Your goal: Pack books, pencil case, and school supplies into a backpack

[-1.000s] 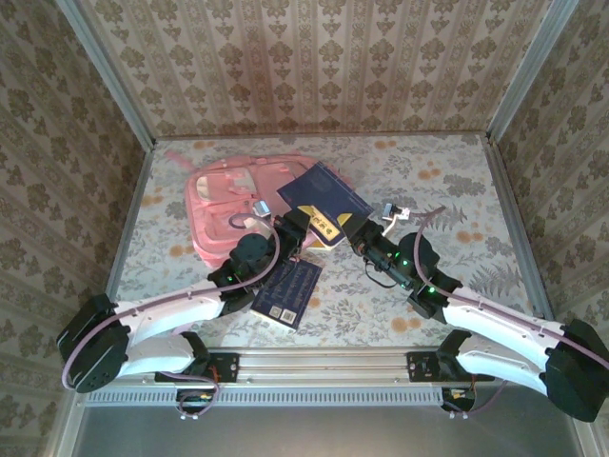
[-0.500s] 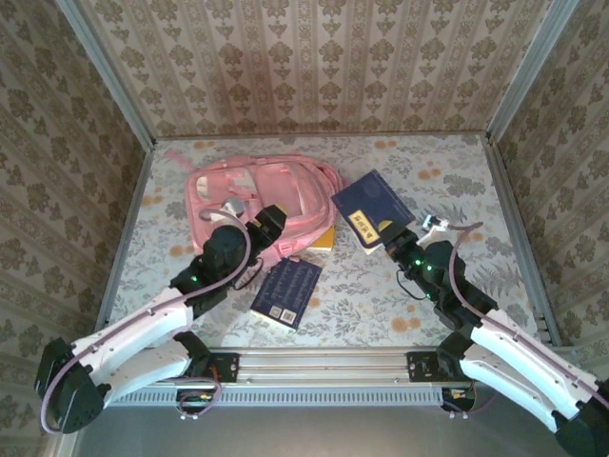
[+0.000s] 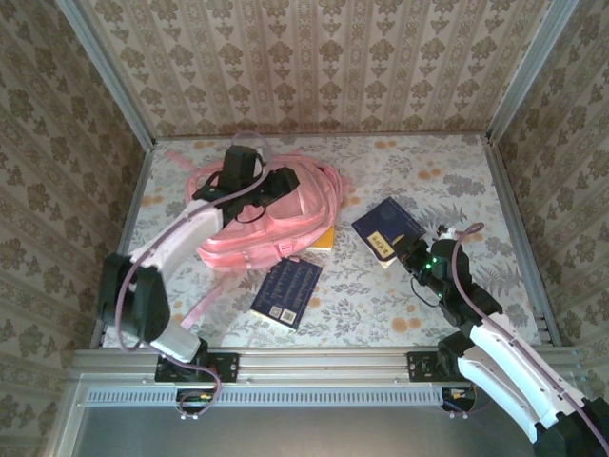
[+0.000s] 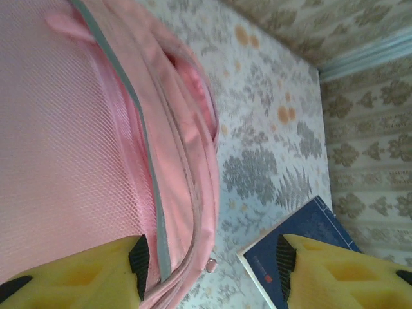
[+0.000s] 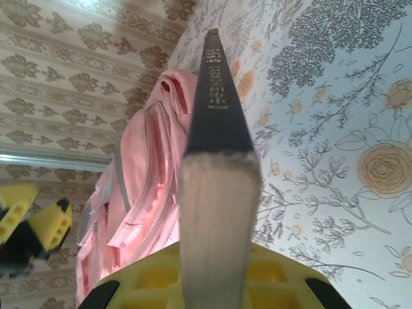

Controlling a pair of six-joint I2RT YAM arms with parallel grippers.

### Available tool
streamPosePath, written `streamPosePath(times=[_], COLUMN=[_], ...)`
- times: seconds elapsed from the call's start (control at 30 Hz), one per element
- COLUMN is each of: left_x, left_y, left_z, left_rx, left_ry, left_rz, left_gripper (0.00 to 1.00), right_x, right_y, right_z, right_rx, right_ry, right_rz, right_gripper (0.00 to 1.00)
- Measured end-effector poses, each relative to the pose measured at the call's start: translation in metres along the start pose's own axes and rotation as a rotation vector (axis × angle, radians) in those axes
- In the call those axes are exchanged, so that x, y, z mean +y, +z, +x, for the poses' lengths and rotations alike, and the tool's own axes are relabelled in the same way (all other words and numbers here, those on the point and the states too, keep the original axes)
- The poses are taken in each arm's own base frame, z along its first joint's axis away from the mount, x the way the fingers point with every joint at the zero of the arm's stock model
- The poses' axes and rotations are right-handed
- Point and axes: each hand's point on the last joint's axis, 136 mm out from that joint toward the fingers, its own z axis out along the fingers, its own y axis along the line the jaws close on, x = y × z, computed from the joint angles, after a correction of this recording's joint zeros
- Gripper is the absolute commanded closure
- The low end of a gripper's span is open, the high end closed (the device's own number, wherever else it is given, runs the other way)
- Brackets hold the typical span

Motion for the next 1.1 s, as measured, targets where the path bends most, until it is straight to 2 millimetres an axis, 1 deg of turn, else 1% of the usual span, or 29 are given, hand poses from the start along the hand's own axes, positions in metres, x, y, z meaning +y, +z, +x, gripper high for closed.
streamPosePath(times=[0.1, 0.17, 0.3, 0.43, 0.53, 0.8, 1.1], left_x=[0.008, 0.012, 0.019, 0.016, 0.015, 0.025, 0.031], left_y=[0.025, 0.037, 0.051, 0.057, 0.06, 0.064, 0.065], left_z=[0.004, 0.003, -0.009, -0.021, -0.024, -0.017, -0.019], left_rx=[0.084, 0.12, 0.133, 0.124, 0.122, 0.147, 0.146], left_ry=[-0.054, -0.085, -0.125, -0.127, -0.13, -0.153, -0.168], left_rz=[0.001, 0.002, -0.001, 0.003, 0.005, -0.026, -0.041], left_gripper=[0.44, 0.46, 0.48, 0.48, 0.48, 0.48, 0.48], right_x=[0.003, 0.005, 0.005, 0.002, 0.001, -0.001, -0.004], right_y=[-0.005, -0.009, -0.013, -0.015, -0.017, -0.017, -0.015], right_z=[-0.002, -0.004, -0.006, -0.004, -0.005, -0.009, -0.006], right_rx=[-0.001, -0.006, -0.011, 0.0, -0.001, -0.006, 0.011], right_ry=[-0.026, -0.039, -0.06, -0.074, -0.077, -0.066, -0.059], right_rz=[-0.006, -0.015, -0.017, -0.01, -0.01, -0.008, -0.011], right_gripper=[1.0, 1.0, 1.0, 1.0, 1.0, 1.0, 1.0])
